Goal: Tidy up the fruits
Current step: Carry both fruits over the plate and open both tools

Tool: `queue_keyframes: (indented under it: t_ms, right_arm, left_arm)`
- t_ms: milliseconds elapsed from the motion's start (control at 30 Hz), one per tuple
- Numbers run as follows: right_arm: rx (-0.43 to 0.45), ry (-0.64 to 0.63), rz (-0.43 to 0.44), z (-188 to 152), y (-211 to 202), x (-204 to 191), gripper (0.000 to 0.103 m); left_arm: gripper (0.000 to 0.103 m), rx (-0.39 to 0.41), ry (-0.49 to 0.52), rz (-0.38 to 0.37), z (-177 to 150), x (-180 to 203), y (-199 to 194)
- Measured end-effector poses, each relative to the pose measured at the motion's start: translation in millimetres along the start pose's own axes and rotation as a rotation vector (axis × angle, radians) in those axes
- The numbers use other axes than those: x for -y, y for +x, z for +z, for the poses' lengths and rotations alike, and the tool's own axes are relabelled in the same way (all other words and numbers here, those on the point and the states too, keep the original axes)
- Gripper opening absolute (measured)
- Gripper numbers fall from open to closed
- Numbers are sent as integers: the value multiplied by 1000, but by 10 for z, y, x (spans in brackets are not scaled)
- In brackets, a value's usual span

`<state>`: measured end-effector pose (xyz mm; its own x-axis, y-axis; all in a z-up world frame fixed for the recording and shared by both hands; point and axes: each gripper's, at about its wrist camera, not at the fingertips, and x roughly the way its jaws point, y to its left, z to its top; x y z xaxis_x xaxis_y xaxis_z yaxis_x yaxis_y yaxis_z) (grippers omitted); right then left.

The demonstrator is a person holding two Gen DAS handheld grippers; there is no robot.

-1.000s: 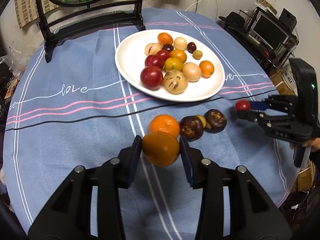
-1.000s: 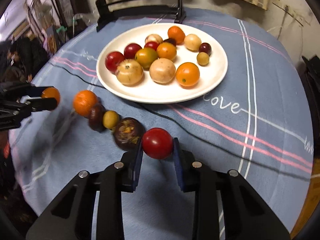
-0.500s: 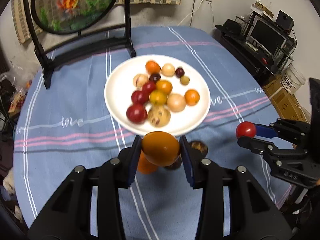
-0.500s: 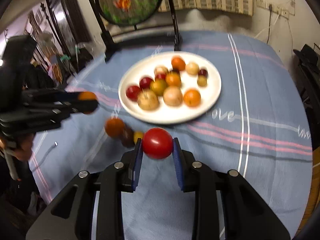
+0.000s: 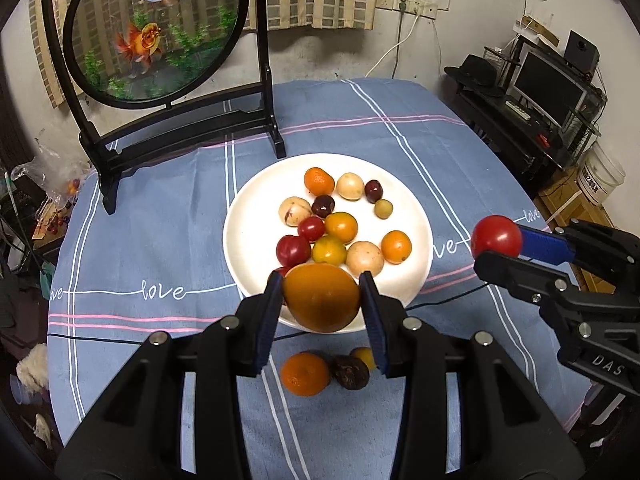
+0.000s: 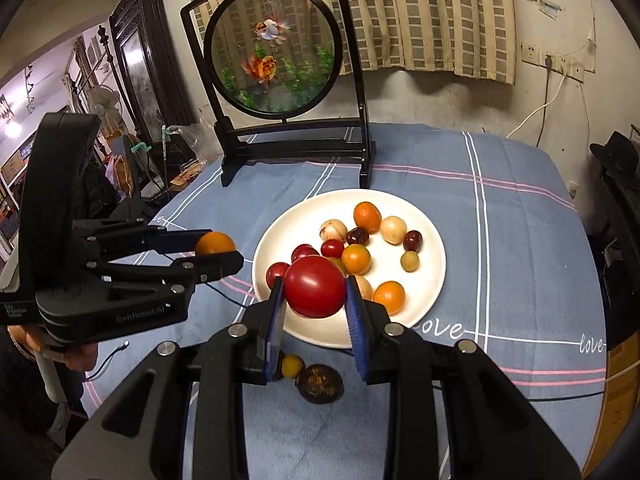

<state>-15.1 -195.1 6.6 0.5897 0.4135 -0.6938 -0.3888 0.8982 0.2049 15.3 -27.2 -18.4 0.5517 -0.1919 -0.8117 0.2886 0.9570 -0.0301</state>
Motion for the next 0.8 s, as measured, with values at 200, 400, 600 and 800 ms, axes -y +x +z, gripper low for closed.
queue_keyframes:
  t_ms: [200, 400, 600, 800]
  right_arm:
    - [-17, 16, 7, 1, 97, 83, 30]
    - [-44, 36, -17, -7, 225, 216, 30]
    - [-69, 77, -41, 161, 637, 375, 30]
    - [-86, 79, -58, 335, 950, 452, 30]
  left_arm:
    - [40, -18, -16, 3, 40, -64, 125]
    - [40, -31, -41, 19, 56, -280, 248]
    - [40, -76, -35, 47, 179, -274, 601]
    - [40, -93, -17, 63, 307, -188, 870]
